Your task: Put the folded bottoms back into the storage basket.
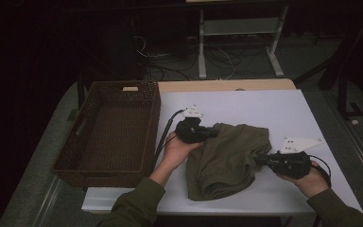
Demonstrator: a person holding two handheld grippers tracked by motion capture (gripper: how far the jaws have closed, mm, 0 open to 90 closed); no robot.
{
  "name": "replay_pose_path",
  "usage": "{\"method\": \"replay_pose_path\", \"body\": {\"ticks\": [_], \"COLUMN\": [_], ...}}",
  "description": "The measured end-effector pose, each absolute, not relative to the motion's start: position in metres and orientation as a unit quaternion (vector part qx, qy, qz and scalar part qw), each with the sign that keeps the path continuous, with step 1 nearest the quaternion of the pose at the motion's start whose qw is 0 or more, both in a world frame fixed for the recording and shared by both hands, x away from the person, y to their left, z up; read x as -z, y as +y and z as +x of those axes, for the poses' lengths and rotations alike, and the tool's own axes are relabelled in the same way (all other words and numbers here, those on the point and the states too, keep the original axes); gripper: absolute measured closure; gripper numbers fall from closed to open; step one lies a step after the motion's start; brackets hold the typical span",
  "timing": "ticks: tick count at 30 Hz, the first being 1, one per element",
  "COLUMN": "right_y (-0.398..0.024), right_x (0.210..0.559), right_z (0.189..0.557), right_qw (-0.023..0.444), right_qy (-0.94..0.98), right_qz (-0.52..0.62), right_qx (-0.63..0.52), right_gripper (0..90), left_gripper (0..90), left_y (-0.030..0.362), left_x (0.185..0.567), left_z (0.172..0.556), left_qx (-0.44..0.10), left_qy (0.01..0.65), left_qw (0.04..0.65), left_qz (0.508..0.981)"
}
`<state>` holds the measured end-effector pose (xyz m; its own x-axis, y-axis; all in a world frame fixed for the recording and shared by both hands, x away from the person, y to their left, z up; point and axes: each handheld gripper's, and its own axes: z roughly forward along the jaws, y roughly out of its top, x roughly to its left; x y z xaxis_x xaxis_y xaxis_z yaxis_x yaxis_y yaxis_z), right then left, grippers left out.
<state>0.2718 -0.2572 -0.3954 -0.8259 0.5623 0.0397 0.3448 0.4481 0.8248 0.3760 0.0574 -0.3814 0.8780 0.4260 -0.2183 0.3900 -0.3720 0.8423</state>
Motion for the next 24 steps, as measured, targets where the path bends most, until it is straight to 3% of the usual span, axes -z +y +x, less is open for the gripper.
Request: {"method": "replay_pose_path", "body": {"ticks": [15, 24], "right_y": [-0.246, -0.242], "right_x": [0.374, 0.358], "right_z": [0.292, 0.303], "right_qw": [0.135, 0.149], "right_qy": [0.821, 0.811], "right_qz": [0.264, 0.261], "right_qx": [-0.488, -0.502], "right_gripper": [85.6, 85.8], "left_gripper": [83.2, 83.2], "left_y": [0.036, 0.035], "left_x": [0.365, 0.344], "left_z": [0.358, 0.363], "left_qx": [0.021, 0.013], "left_qy": [0.197, 0.214], "left_qw": [0.518, 0.509], "left_qz": [0.832, 0.833]}}
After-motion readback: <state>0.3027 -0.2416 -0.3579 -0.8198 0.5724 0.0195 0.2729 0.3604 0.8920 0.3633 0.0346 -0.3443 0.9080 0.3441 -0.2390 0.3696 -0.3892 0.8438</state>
